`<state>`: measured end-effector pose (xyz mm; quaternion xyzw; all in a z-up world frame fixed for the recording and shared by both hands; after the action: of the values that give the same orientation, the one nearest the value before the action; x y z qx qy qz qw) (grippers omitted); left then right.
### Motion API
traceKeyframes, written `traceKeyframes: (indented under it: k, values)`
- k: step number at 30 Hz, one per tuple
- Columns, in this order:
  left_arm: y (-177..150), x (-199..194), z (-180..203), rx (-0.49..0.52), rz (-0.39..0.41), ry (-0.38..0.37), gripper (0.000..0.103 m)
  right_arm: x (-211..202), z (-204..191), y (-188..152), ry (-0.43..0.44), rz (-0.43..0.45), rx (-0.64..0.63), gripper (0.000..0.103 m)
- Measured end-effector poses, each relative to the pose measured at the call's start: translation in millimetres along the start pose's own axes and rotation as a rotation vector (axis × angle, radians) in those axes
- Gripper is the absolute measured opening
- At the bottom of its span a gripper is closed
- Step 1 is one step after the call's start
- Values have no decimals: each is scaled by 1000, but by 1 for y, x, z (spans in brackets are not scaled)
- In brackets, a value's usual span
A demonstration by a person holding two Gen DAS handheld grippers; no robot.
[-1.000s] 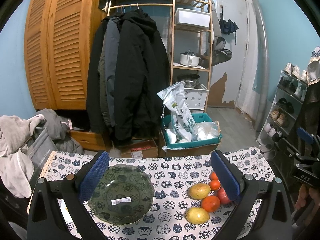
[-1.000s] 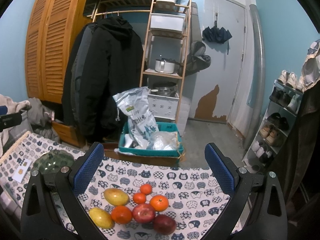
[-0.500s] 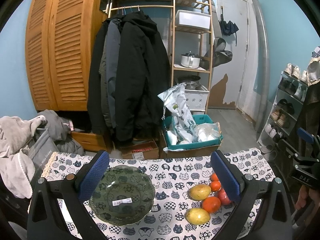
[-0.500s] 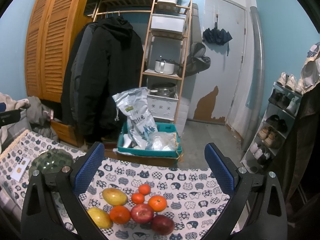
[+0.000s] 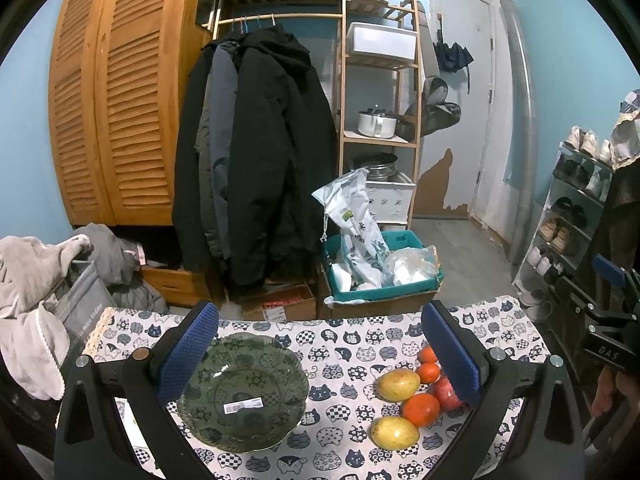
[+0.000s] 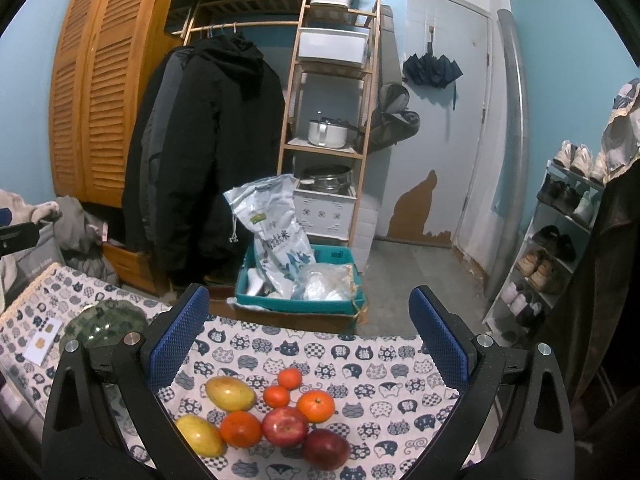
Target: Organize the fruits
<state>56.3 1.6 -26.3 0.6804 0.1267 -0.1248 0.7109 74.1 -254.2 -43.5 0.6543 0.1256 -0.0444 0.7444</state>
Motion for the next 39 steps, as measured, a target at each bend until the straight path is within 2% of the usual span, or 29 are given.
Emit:
traceKeyframes:
  k: [19, 27, 39]
  values:
    - [-11, 5, 7, 1, -22, -14, 102, 0, 7, -11, 3, -17, 4, 99]
    - [-39, 28, 13, -11, -125, -38, 102, 14, 10, -38, 20, -122, 12, 99]
    - [-104, 66, 34, 10, -321, -74, 102, 36, 30, -98, 4, -331, 61, 99]
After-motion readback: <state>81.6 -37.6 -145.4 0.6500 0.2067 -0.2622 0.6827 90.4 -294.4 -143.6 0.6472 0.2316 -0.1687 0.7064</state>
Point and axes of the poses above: each gripper's, at about its wrist camera, not at the fingertips, and x roughly the way its jaws point, z to its right, y to its top, the point moved 7 cm from there along x, roughly the way its jaws point, and after that the axes turned 9 degrees about z, right-handed, at the moved point
